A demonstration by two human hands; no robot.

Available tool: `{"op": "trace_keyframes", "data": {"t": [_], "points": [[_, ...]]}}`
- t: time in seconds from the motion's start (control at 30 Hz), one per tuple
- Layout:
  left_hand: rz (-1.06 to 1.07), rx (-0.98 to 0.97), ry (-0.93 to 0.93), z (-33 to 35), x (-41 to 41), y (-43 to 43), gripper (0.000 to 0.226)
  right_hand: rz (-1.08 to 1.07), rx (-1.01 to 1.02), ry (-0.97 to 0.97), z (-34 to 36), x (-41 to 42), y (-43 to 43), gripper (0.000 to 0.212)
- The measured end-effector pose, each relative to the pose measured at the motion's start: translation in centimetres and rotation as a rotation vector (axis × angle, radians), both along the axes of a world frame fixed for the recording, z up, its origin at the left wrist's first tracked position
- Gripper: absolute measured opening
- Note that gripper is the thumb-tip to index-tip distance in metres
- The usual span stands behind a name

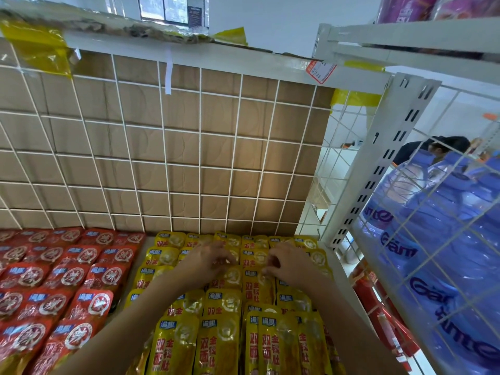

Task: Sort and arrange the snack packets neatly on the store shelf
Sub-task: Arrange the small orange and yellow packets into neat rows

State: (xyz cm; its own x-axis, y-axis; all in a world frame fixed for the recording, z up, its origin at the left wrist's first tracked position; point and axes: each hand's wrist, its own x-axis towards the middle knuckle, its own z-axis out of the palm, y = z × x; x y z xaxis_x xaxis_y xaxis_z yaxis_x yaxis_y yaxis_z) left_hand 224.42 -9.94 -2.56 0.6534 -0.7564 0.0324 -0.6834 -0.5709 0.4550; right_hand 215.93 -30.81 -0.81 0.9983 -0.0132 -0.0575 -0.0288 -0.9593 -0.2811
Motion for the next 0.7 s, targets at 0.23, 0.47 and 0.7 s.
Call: {"op": "trace_keyframes", "data": {"t": [0.23,0.47,0.7], "points": [[0.013,-0.021,0.019,0.4,-0.4,0.1,0.026,-0.074,0.126,-0.021,-1.3,0.2,0.3,0.014],[-0.010,0.003,0.050,1.2,-0.7,0.2,0.020,-0.096,0.129,-0.073,-1.5,-0.2,0.5,0.012],[0.018,-0.017,-0.011,1.2,-1.4,0.0,0.022,-0.129,0.146,-0.095,-1.0,-0.8,0.9,0.009]]}}
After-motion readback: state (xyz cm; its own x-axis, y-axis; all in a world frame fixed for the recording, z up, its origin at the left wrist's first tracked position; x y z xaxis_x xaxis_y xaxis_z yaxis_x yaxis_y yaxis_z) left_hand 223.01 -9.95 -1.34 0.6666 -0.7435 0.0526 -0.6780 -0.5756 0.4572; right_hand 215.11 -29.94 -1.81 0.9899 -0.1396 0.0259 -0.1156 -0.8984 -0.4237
